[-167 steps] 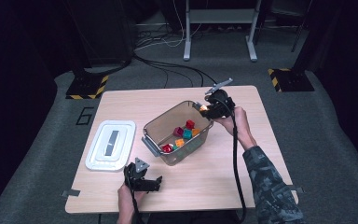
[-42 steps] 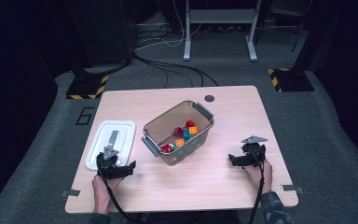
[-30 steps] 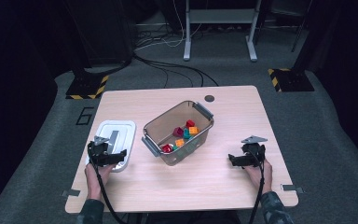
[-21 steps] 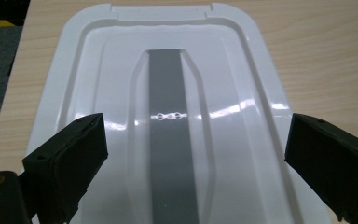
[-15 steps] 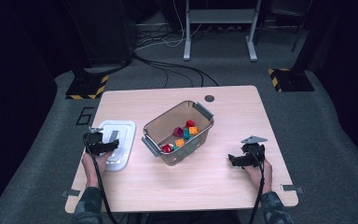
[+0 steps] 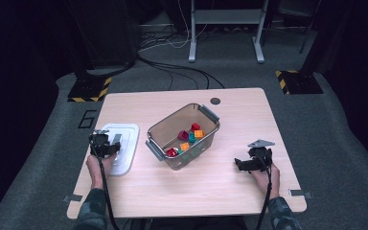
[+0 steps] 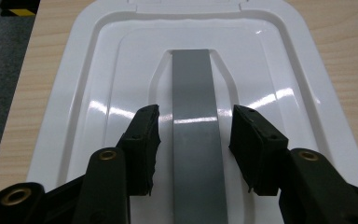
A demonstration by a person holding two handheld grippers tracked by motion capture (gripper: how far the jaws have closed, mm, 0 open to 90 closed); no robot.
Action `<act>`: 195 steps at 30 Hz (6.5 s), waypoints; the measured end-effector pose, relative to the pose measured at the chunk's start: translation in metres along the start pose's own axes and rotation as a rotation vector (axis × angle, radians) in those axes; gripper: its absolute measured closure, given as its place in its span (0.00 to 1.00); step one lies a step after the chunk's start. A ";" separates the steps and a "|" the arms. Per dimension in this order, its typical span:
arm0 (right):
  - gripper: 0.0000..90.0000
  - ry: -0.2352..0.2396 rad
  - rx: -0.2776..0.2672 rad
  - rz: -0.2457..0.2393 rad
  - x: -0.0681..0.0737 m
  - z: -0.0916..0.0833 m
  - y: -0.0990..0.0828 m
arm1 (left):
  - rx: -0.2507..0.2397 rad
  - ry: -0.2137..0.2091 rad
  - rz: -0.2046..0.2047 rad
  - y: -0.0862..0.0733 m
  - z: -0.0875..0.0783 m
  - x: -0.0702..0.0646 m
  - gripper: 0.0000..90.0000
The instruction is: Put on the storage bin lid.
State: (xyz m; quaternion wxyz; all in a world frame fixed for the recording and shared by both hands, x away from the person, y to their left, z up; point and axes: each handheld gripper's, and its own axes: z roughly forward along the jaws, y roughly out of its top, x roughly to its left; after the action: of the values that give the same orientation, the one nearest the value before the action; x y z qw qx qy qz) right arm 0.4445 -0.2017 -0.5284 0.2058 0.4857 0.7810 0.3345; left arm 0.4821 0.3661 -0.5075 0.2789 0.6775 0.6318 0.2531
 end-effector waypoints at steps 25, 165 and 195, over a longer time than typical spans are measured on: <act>0.03 0.007 0.006 -0.004 -0.001 -0.001 0.000 | -0.033 -0.007 0.040 0.012 -0.014 0.000 0.74; 0.03 0.001 0.000 0.002 0.000 0.000 0.000 | 0.080 -0.450 0.621 0.138 -0.079 -0.227 0.74; 0.03 0.006 0.004 -0.013 -0.001 -0.001 0.000 | 0.115 -0.471 0.611 0.128 -0.060 -0.240 0.61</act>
State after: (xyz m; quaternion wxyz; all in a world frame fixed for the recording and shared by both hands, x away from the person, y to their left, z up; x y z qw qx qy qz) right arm 0.4443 -0.2031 -0.5282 0.2045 0.4802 0.7853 0.3329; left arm 0.5145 0.1248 -0.3728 0.2895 0.8886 0.3326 0.1264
